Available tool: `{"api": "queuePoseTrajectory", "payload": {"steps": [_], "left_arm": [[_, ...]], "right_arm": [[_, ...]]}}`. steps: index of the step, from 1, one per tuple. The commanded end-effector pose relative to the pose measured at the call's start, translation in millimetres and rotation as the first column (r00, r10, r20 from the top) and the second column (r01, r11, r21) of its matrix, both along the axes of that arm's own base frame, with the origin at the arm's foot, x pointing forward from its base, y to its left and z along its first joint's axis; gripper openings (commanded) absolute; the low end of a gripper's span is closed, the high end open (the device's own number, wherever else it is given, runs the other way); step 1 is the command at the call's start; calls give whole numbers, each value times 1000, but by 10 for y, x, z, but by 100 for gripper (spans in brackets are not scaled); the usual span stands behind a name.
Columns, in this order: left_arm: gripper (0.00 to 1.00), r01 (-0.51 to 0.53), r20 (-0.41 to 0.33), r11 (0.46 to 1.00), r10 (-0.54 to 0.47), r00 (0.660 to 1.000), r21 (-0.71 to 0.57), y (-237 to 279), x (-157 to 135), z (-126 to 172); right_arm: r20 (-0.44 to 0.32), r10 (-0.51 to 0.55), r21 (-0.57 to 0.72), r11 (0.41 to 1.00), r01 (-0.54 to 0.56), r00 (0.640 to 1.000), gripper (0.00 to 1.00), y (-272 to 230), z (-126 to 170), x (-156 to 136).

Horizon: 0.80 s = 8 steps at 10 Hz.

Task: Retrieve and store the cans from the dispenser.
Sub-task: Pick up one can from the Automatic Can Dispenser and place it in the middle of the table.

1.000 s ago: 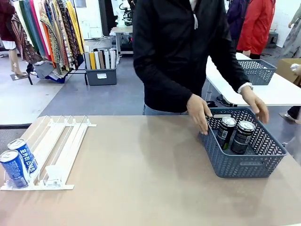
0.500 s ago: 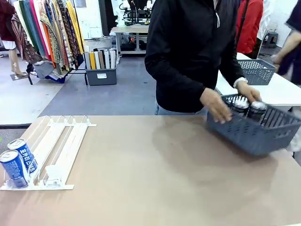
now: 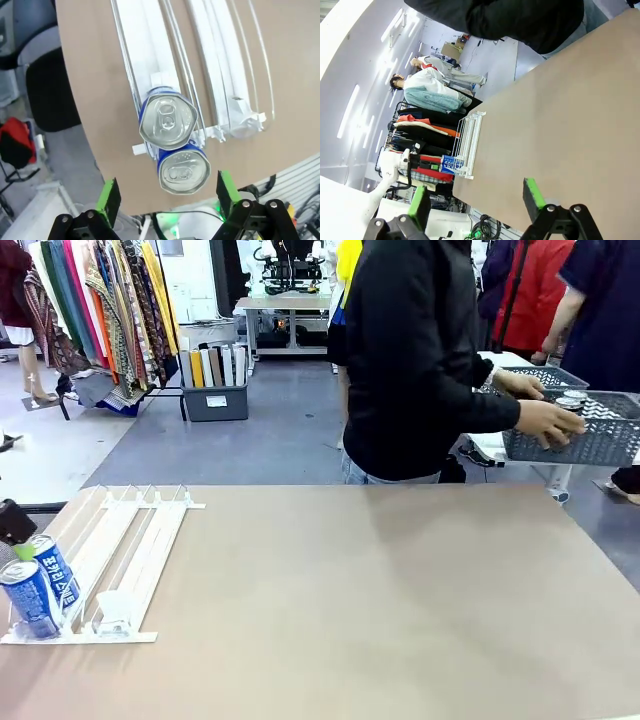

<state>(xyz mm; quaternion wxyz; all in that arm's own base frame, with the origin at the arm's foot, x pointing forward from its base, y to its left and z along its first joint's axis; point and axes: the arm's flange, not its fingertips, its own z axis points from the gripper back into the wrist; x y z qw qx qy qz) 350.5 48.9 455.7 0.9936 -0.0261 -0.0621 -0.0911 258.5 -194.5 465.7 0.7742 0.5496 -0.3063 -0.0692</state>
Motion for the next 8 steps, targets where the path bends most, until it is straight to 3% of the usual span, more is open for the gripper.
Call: {"api": "queuePoseTrajectory", "payload": {"steps": [1,3,8], "left_arm": [[100,-56,-33,998,57,998,3,-64,-319,-276],[100,-45,-68,997,41,997,-69,-100,-328,-425],[100,-52,-103,996,45,994,-75,-135,-396,-741]], "right_arm": [[9,6,6,1000,-6,1000,100,-1,16,-9],[9,6,6,1000,-6,1000,100,-1,16,-9],[9,6,6,1000,-6,1000,100,-1,16,-9]]}}
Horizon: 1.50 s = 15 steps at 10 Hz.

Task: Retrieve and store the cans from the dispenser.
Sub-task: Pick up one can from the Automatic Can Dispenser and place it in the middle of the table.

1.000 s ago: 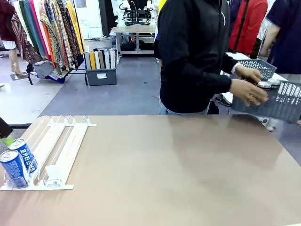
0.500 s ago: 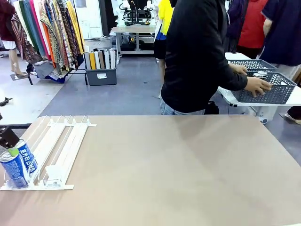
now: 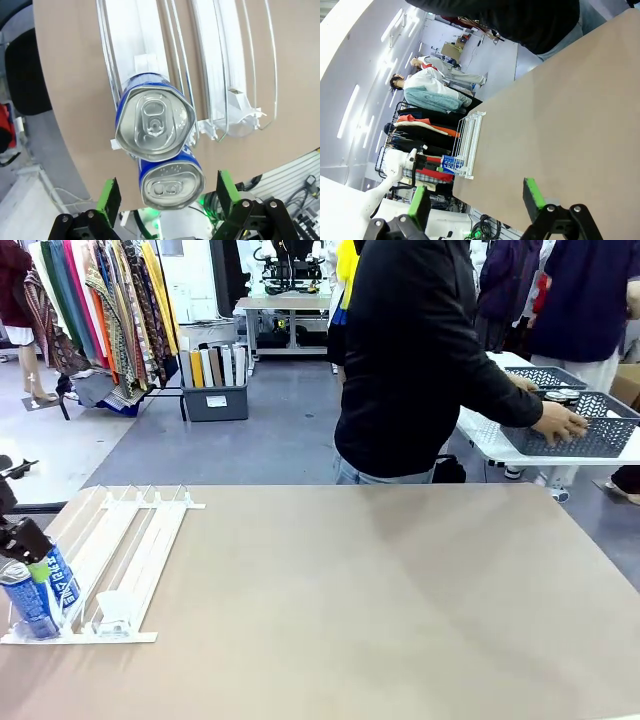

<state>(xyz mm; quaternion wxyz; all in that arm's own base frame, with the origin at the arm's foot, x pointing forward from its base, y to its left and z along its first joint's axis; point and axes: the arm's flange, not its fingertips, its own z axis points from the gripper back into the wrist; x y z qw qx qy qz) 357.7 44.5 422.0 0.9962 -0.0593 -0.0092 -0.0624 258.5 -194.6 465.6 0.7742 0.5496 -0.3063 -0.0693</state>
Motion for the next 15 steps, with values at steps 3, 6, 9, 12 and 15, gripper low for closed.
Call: {"api": "queuePoseTrajectory", "payload": {"steps": [3,6,9,12,15], "left_arm": [[100,23,12,999,-23,1000,-30,-155,-466,-490],[100,24,-7,1000,-24,1000,-20,-156,-469,-535],[0,20,-27,1000,-20,999,11,-167,-472,-537],[0,19,-44,1000,-18,999,13,-156,-483,-544],[0,-3,-6,1000,3,1000,11,-68,-505,-384]], "right_arm": [[9,6,6,1000,-6,1000,100,-1,16,-9],[9,6,6,1000,-6,1000,100,-1,16,-9],[9,6,6,1000,-6,1000,100,-1,16,-9],[9,6,6,1000,-6,1000,100,-1,16,-9],[9,6,6,1000,-6,1000,100,-1,16,-9]]}}
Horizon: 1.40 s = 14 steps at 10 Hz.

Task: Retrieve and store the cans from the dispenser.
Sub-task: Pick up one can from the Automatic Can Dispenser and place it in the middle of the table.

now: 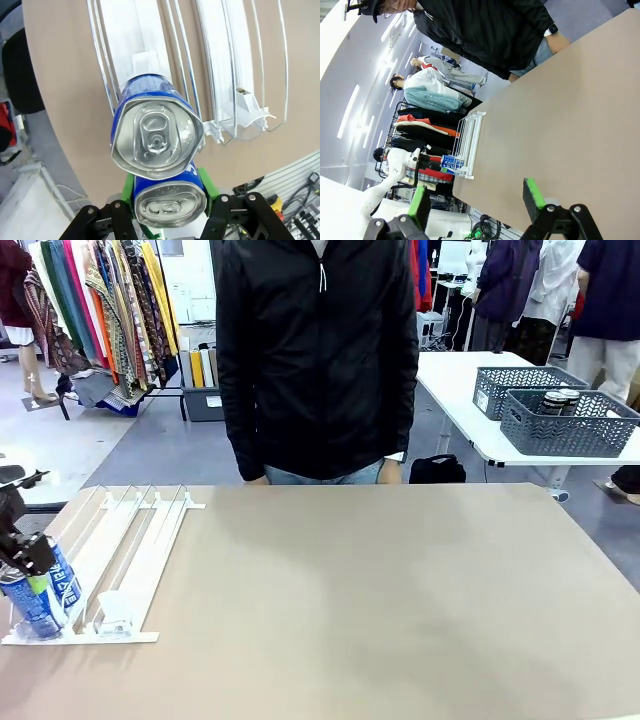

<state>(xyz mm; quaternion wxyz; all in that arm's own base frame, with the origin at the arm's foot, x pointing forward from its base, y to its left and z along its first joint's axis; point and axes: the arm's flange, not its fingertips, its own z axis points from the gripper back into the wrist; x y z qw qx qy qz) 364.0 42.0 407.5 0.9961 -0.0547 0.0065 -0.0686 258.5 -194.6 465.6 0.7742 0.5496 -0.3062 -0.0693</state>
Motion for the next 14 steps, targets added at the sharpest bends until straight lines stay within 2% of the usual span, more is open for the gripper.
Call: {"api": "queuePoseTrajectory", "payload": {"steps": [1,5,7,8,9,12,13,14], "left_arm": [[0,-20,47,1000,21,999,-10,-13,-594,-76],[0,16,158,1000,-16,987,0,78,-813,990],[0,104,210,989,-81,974,-102,169,-1001,1589],[0,127,265,975,-77,961,-180,263,-1070,1855],[0,90,331,969,-9,943,-230,398,-1096,2051],[0,72,401,892,128,907,-447,880,-1220,2289],[0,56,365,956,56,929,-289,616,-1252,2239],[0,56,365,956,56,929,-289,616,-1252,2239]], "right_arm": [[9,6,6,1000,-6,1000,100,-1,16,-9],[9,6,6,1000,-6,1000,100,-1,16,-9],[9,6,6,1000,-6,1000,100,-1,16,-9],[9,6,6,1000,-6,1000,100,-1,16,-9],[9,6,6,1000,-6,1000,100,-1,16,-9],[9,6,6,1000,-6,1000,100,-1,16,-9],[9,6,6,1000,-6,1000,100,-1,16,-9],[9,6,6,1000,-6,1000,100,-1,16,-9]]}}
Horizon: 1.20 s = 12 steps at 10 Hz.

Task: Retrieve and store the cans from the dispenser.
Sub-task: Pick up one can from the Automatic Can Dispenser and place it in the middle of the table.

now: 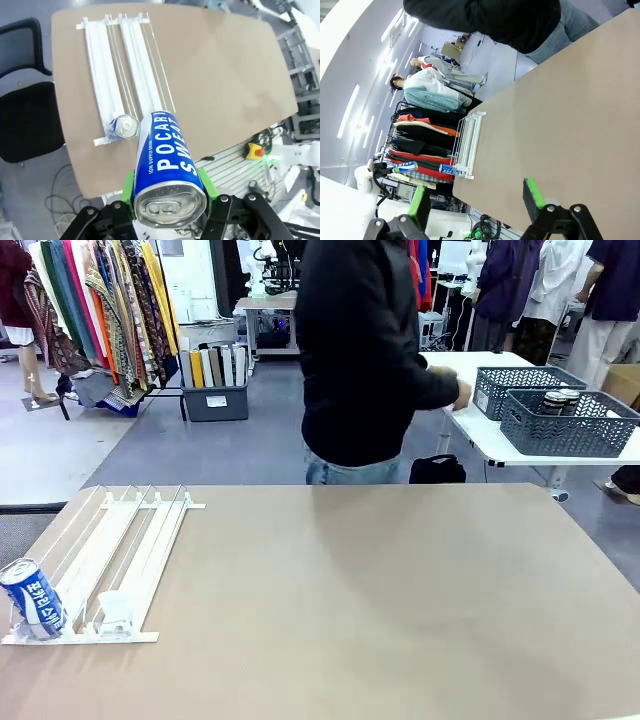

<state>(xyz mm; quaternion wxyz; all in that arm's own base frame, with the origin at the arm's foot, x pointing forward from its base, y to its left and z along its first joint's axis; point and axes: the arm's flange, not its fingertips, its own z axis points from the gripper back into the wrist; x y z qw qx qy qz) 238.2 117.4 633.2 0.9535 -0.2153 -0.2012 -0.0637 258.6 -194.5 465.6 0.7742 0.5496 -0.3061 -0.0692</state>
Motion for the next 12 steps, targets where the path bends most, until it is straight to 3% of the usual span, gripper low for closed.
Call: {"api": "queuePoseTrajectory", "payload": {"steps": [1,3,4,5,6,7,9,11,12], "left_arm": [[0,20,-13,998,-20,1000,60,-138,5,-18],[0,8,-13,1000,-7,1000,25,-96,24,-24],[0,72,-18,996,-71,997,47,-238,-45,-1],[0,88,-8,994,-88,996,58,-645,-34,205],[0,44,-34,993,-40,999,108,-1158,161,404],[0,17,-102,985,1,995,171,-1677,384,465],[0,-28,-128,966,63,990,258,-2759,839,324],[0,149,-156,956,-112,981,254,-3994,1051,-79],[0,197,-136,944,-166,977,264,-4440,1038,-316]], "right_arm": [[10,5,6,1000,-5,1000,100,-2,17,-10],[10,5,6,1000,-5,1000,100,-2,17,-10],[10,5,6,1000,-5,1000,100,-2,17,-10],[10,5,6,1000,-5,1000,100,-2,17,-10],[10,5,6,1000,-5,1000,100,-2,17,-10],[10,5,6,1000,-5,1000,100,-2,17,-10],[10,5,6,1000,-5,1000,100,-2,17,-10],[10,5,6,1000,-5,1000,100,-2,17,-10],[10,5,6,1000,-5,1000,100,-2,17,-10]]}}
